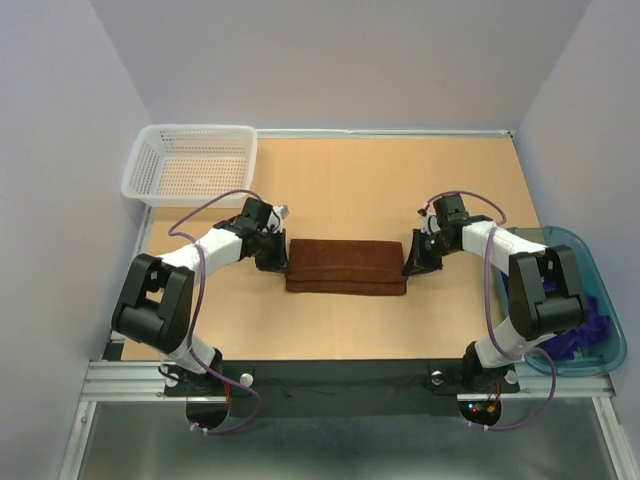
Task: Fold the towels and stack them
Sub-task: Fold the towel
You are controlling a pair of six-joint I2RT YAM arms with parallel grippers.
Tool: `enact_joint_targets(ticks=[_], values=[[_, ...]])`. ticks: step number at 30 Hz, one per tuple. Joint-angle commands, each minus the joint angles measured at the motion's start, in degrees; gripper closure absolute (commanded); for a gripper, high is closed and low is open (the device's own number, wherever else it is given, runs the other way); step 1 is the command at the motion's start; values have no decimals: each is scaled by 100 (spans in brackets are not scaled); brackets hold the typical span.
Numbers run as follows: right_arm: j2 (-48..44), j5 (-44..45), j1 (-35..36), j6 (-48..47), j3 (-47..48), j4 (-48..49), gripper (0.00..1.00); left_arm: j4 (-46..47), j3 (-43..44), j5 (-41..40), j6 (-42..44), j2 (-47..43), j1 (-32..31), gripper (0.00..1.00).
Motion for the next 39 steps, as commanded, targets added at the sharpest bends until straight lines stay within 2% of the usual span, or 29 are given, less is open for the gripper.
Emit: enact_joint_targets(ticks=[1,8,9,11,12,14,17,24,28,29,30,32,33,35,36,39], values=[[-256,-25,48,40,-102,86,92,-148,-138,-70,-126,-220,-19,91],[-853,-349,83,110,-225,42,67,-245,-261,-79,-372,-624,-221,64],[-941,-411,118,136,-225,-10,62,-280,-269,-87,-416,-781,-247,54],[-1213,-543,179,189,-181,-90,59,-402,-261,-122,-538,-975,-309,42],[-1301,-544,206,233,-138,-134,58,-447,-243,-183,-583,-1168,-344,31],[-1521,-535,319,347,-67,-143,58,-569,-112,-289,-758,-1345,-440,27],[-1540,-413,556,479,240,-125,58,-605,238,-491,-978,-1460,-651,27],[-934,220,1032,839,426,331,59,-351,1074,-939,-1312,-670,-1188,44],[-740,396,1155,1059,66,841,60,-26,1014,-1019,-1540,-142,-1372,59],[-722,414,1164,1068,-39,876,60,70,962,-1002,-1559,-63,-1390,61],[-714,423,1190,1086,-241,964,60,124,778,-949,-1585,42,-1451,68],[-713,449,1190,1103,-479,1026,60,220,549,-861,-1655,105,-1504,76],[-731,458,1190,1138,-715,1078,61,351,261,-730,-1725,113,-1522,82],[-784,528,1190,1208,-945,1158,61,597,-74,-615,-1831,70,-1540,87],[-853,563,1199,1226,-1067,1193,62,677,-407,-493,-1875,35,-1540,94],[-968,923,1199,1340,-1463,1316,66,827,-858,-509,-1910,34,-1540,97]])
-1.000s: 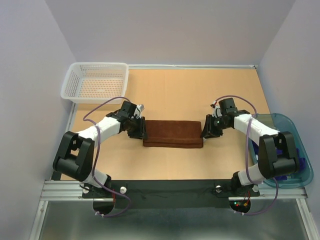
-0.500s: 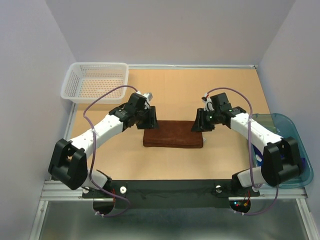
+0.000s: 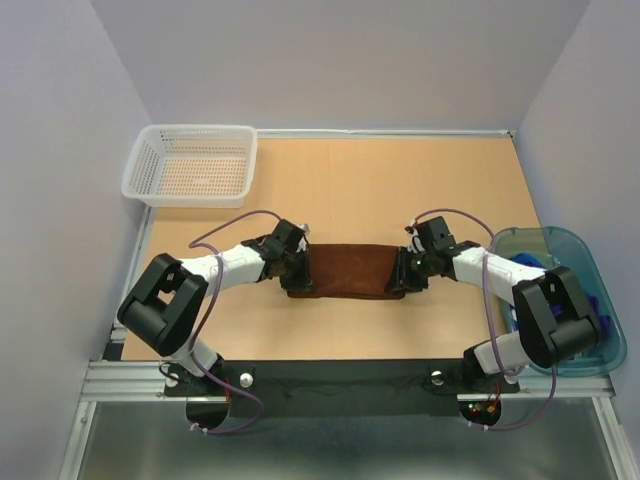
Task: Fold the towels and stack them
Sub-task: Fold the towel
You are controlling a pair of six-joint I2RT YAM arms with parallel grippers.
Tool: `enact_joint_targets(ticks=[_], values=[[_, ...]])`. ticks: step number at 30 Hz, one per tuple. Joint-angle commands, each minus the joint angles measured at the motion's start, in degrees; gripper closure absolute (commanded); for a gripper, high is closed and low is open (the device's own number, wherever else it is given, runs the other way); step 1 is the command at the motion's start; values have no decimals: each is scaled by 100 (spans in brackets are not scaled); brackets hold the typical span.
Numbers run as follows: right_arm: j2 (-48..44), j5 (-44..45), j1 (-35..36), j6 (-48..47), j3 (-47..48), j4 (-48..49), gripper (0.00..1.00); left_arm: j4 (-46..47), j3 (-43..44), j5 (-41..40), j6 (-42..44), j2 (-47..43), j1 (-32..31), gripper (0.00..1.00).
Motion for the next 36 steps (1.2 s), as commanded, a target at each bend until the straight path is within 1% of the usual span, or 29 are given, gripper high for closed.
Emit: enact_joint_targets(ticks=[1,3,8,11,12,14,16,18,22,23,24,26,27,29,30,32,33,34,35,36], values=[[-227,615,54,180,-428,306,66,246,-563,138,-135,-125,-29,98],[-271,844,54,285,-586,306,67,281,-756,68,-162,-143,-29,100],[-500,1458,-16,610,-745,306,67,281,-1029,-82,-276,-336,14,100],[-596,1591,-384,681,-833,307,67,255,-1161,-222,-311,-520,225,100],[-597,1618,-673,655,-842,306,67,281,-1187,-275,-311,-564,313,100],[-571,1723,-921,541,-780,324,67,307,-1144,-267,-302,-644,489,100],[-448,1829,-1088,366,-606,333,67,334,-907,-232,-276,-626,454,100],[-343,1873,-1106,260,-369,324,66,369,-671,-100,-294,-617,367,95],[-420,1619,-1106,-13,-139,298,66,378,-397,-73,-407,-801,129,91],[-508,1418,-1115,-92,-60,289,66,378,-371,-82,-443,-889,111,87],[-709,1338,-1089,-153,-25,237,64,369,-336,-125,-530,-1099,94,76],[-930,1258,-1010,-276,89,96,63,343,-291,-213,-601,-1354,85,67],[-1018,1319,-862,-416,255,0,62,264,-230,-283,-619,-1495,76,63],[-1150,1398,-642,-514,467,-369,60,132,-125,-599,-628,-1864,94,50],[-1142,1485,-336,-558,720,-579,60,-42,-11,-888,-602,-2057,120,37],[-1055,1739,96,-480,967,-739,60,-289,86,-1109,-479,-2181,242,28],[-993,1837,568,-427,1178,-792,60,-351,121,-1258,-417,-2234,356,20],[-914,1899,764,-357,1276,-818,60,-395,113,-1286,-356,-2295,618,18],[-722,1873,1044,-156,1337,-819,60,-439,78,-1182,-181,-2313,821,18],[-615,1847,1160,-58,1390,-792,60,-457,69,-1076,-84,-2375,997,18]])
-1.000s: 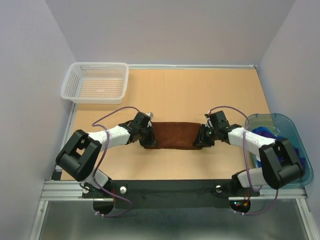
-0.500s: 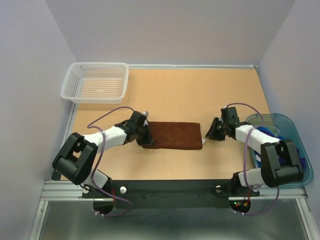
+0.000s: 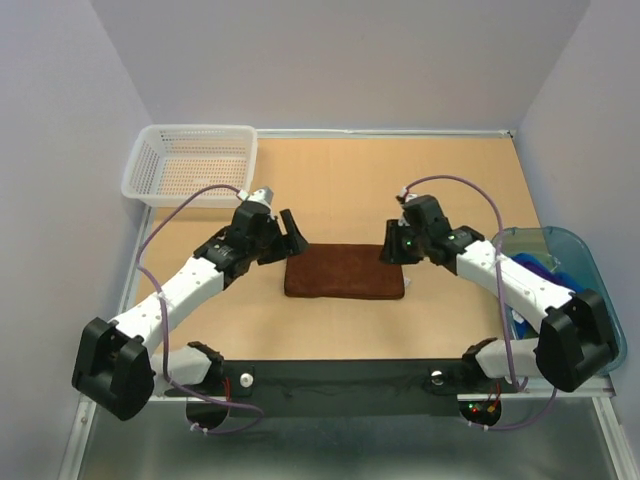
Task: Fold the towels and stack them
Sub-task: Fold the towel, then neatly place the folded towel into the bin
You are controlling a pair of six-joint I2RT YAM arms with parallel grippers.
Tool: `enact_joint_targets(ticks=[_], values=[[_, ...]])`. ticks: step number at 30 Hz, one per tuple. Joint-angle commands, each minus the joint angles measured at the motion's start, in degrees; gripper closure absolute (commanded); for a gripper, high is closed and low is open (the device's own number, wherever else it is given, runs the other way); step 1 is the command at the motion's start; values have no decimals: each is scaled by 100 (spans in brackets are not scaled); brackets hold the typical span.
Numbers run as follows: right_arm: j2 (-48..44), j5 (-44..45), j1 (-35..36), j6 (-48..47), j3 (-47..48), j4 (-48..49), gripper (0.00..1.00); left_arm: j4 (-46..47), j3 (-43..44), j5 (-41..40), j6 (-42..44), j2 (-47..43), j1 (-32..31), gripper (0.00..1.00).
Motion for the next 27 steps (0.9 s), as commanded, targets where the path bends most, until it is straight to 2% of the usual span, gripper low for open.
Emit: enact_joint_targets(ticks=[1,5,8,9,14,21,24,26,27], values=[[430,188,761,299,464,-274,60,-411,87,-221,459,-196,683,18],[835,83,1008,466,342,-213,60,-350,-36,-281,1004,-451,1291,17],[958,441,999,370,44,-204,60,-192,-159,-255,1372,-618,1520,17],[1002,799,973,239,-18,-213,60,-70,-273,-264,1452,-696,1564,17],[1336,1075,385,71,-256,-160,62,291,-616,-413,1751,-890,1625,17],[1266,2199,-169,-130,218,-327,62,511,-836,-457,1796,-1119,1626,17],[1179,1930,-126,-753,613,-362,61,564,-801,-501,1778,-1128,1626,17],[959,1832,172,-948,858,-371,58,573,-784,-501,1778,-1137,1634,17],[819,1709,504,-1088,930,-380,53,564,-775,-501,1778,-1171,1643,16]])
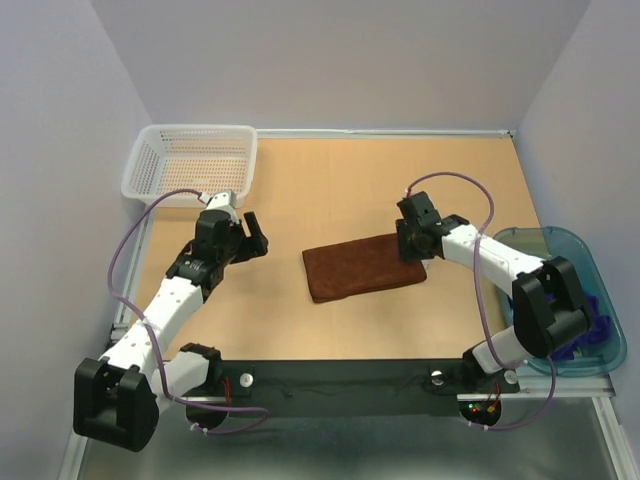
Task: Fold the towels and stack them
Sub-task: Neatly place the folded towel into the bin
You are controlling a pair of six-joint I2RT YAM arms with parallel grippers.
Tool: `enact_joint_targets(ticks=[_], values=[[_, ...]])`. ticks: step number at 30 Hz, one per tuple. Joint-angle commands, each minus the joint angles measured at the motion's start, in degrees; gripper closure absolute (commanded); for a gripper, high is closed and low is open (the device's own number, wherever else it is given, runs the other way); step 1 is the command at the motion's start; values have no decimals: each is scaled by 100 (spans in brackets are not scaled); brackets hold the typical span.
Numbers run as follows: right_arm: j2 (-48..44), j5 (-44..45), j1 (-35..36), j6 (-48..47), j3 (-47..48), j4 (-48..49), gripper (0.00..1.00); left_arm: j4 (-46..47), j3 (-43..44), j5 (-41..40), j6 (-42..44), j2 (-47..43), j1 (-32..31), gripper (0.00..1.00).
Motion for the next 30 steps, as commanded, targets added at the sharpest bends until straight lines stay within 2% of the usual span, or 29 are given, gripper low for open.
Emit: enact_joint_targets(ticks=[1,3,5,6,7,9,12,20,30], values=[[-482,-69,779,-683,611,12,51,265,60,-95,119,-188,54,16],[-501,-174,1436,-692,804,12,43,230,69,-95,128,-223,63,16],[-290,-271,2104,-605,1014,12,36,195,86,-437,111,-285,72,16],[-185,-245,2108,-569,1016,12,35,168,87,-438,119,-302,80,16],[-27,-210,2570,-551,1199,12,34,151,87,-542,111,-329,89,16],[473,8,2985,-481,1419,12,34,81,95,-666,67,-346,124,16],[1159,159,3627,-437,1911,3,34,-130,165,-1261,-91,-364,168,16],[2320,317,4094,-569,2729,-15,37,-157,139,-1440,-162,-470,256,16],[2865,721,4358,-499,2598,-199,41,-148,157,-1299,-162,-382,318,16]])
